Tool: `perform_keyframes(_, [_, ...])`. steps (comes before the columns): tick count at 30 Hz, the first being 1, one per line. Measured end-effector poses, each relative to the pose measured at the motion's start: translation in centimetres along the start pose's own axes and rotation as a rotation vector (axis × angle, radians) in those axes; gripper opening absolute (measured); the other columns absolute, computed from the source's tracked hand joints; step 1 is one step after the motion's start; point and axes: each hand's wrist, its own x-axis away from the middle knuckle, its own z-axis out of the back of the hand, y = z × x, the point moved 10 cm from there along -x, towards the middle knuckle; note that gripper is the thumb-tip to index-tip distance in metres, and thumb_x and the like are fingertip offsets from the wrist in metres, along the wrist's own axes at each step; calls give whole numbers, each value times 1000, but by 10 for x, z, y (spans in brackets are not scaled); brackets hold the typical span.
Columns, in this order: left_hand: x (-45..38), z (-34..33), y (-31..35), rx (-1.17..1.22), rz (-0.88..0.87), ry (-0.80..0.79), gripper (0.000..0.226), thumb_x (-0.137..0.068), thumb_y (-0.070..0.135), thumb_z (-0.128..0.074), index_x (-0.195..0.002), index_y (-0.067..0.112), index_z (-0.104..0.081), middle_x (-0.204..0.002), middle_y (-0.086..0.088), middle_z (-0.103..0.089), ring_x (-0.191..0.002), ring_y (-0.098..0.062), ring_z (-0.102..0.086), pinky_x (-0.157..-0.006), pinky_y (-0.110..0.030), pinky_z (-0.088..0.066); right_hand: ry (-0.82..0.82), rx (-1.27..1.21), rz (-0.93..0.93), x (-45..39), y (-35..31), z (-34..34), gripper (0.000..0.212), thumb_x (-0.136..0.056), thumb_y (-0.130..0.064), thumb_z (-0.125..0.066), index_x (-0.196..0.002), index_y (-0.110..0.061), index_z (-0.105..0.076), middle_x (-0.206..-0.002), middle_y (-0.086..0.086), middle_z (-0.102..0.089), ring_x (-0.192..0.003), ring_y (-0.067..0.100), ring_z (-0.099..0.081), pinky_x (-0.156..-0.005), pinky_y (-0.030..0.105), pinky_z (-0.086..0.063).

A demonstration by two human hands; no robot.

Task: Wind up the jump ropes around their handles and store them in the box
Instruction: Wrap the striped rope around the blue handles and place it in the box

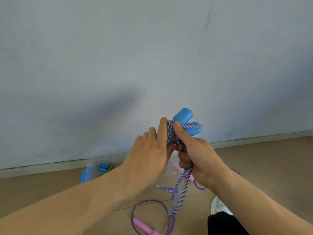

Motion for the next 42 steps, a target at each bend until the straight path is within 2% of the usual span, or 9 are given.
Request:
perform_keyframes(5, [16,-20,28,-102,-158,-108,81,-92,28,-57,-154,5,-9,-94,-11,-51,-74,-25,-46,-66,-38,-42,-5,-57,-75,-1,12,8,65,-64,-71,-73,-91,-20,-42,-71,2,-27,-63,17,-14,-48,28,-16])
perform_keyframes(8, [12,-10,16,366,35,-231,82,-94,47,-54,-153,31,1,-114,6,-47,-93,-15,-52,-83,-29,-42,9,-99,-15,-4,7,16,55,-67,-65,-70,-85,-19,-46,-77,8,-15,-60,17,-11,-44,27,-16])
perform_keyframes(11, [8,-19,-10,814,356,-406,91,-70,63,-72,-145,33,-28,-110,15,-56,-90,-2,-61,-82,-22,-50,-76,-143,88,0,-9,12,45,-66,-57,-64,-80,-16,-50,-73,9,-11,-55,18,-9,-49,32,-11])
perform_keyframes(15, [30,-47,-11,1703,773,-878,98,-63,58,-83,-138,7,-48,-122,-18,-59,-110,-34,-56,-103,-51,-45,-250,28,195,13,-18,-8,42,-65,-53,-62,-69,-12,-56,-67,10,-29,-57,23,-22,-53,33,-19])
perform_keyframes(17, [38,-46,5,1823,680,-1068,89,-78,57,-71,-144,6,-43,-138,-26,-48,-128,-43,-45,-111,-61,-31,-369,121,247,23,-16,-23,44,-71,-51,-61,-81,-8,-63,-71,12,-44,-62,26,-32,-57,37,-28])
perform_keyframes(21, [45,-46,30,1757,513,-1206,70,-87,62,-52,-137,12,-54,-121,-20,-60,-112,-43,-58,-89,-51,-52,-514,276,280,36,-19,-41,28,-82,-48,-56,-65,-26,-56,-55,-2,-46,-54,17,-37,-52,31,-32])
perform_keyframes(25, [34,-42,7,1539,545,-1077,52,-88,58,-52,-114,15,-64,-94,-11,-69,-73,-32,-67,-57,-32,-50,-532,431,227,30,-22,-32,41,-93,-51,-55,-74,-15,-57,-61,2,-49,-55,12,-42,-54,22,-37])
perform_keyframes(33, [6,-43,-44,1189,629,-490,51,-75,51,-70,-111,15,-60,-83,-8,-75,-64,-27,-68,-52,-32,-49,-199,588,187,10,-19,-10,31,-98,-32,-55,-89,-6,-70,-64,-6,-66,-46,7,-45,-49,20,-41])
perform_keyframes(42, [-7,-26,-54,723,385,-234,44,-81,59,-65,-111,30,-51,-88,12,-68,-72,-1,-64,-62,-17,-47,-314,322,14,15,-6,-25,25,-104,-7,-38,-114,0,-60,-91,9,-70,-56,15,-61,-54,24,-49])
